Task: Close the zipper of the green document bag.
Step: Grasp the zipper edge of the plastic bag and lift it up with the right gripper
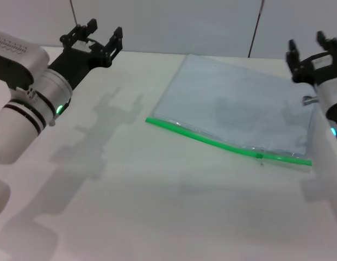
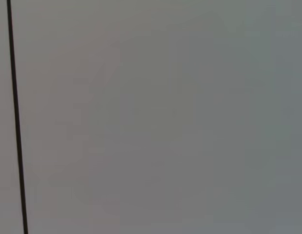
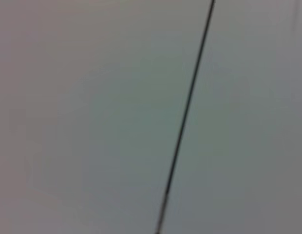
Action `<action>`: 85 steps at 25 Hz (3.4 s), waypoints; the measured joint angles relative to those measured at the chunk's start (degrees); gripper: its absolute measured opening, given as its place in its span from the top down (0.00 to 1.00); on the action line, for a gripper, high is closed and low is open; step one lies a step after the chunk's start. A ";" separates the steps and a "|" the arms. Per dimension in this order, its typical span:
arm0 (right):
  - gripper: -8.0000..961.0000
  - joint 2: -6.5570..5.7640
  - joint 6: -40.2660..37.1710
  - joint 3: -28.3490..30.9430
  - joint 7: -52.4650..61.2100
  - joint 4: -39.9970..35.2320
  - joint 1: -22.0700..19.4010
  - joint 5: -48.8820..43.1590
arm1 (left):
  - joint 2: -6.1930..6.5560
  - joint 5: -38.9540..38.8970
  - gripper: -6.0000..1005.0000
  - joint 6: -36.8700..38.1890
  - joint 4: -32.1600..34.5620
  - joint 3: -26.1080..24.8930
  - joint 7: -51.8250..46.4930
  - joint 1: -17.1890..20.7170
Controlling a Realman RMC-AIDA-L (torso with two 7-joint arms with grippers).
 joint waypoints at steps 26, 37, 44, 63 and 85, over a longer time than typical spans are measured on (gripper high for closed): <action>0.40 -22.28 -39.76 -1.24 -7.71 -41.02 -15.38 -16.35 | 0.80 0.83 0.37 2.83 1.35 1.41 -4.29 0.63; 0.40 -15.83 -56.96 12.82 -32.69 -49.72 -25.46 -16.57 | 0.87 0.80 0.37 3.25 1.35 1.09 -4.49 1.41; 0.40 -6.81 -64.84 22.77 -49.25 -50.10 -30.77 -19.35 | 1.10 0.39 0.37 4.09 1.35 0.73 -4.50 2.58; 0.40 0.02 -69.73 31.55 -54.25 -50.92 -35.47 -34.49 | 1.67 0.04 0.38 3.76 1.28 0.53 -5.18 3.80; 0.45 0.34 -60.49 30.48 -54.44 -46.59 -33.28 -36.14 | 1.43 0.04 0.39 4.17 1.24 0.53 -5.81 3.30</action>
